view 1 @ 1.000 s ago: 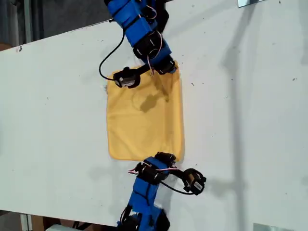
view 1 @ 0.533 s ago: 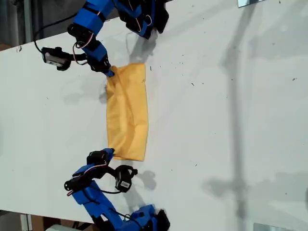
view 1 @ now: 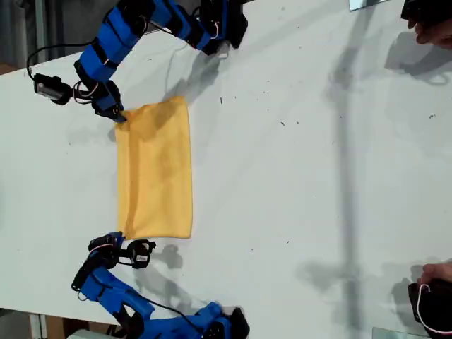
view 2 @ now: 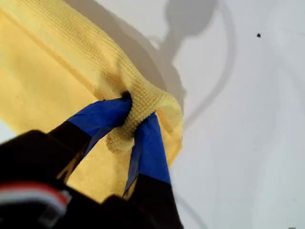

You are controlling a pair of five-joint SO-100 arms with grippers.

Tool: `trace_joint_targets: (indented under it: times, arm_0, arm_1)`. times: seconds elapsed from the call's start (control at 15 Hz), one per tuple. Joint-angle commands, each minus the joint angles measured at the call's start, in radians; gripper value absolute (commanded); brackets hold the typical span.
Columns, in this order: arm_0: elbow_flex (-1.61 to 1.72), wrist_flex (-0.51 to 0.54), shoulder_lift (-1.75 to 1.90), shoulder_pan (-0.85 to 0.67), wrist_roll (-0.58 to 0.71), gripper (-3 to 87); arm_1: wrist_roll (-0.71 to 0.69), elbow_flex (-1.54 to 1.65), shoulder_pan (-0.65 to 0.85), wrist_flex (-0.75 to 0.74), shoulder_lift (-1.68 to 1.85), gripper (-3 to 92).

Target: Grasp corners of a square towel and fold twice.

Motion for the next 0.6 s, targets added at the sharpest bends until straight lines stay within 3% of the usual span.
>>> trace_joint_targets:
  times: [0.0, 0.33, 0.53]
  arm_0:
    - [-0.008, -0.028, -0.054, -0.057, 0.025, -0.1]
    - [0.181, 0.057, 0.229, 0.181, -0.028, -0.1]
    - [0.290, 0.120, 0.359, 0.310, -0.075, -0.1]
  arm_1:
    - [-0.011, -0.123, 0.035, -0.006, -0.153, -0.1]
    - [-0.008, 0.072, -0.080, 0.153, 0.199, -0.1]
    - [0.075, 0.288, -0.160, 0.218, 0.449, -0.1]
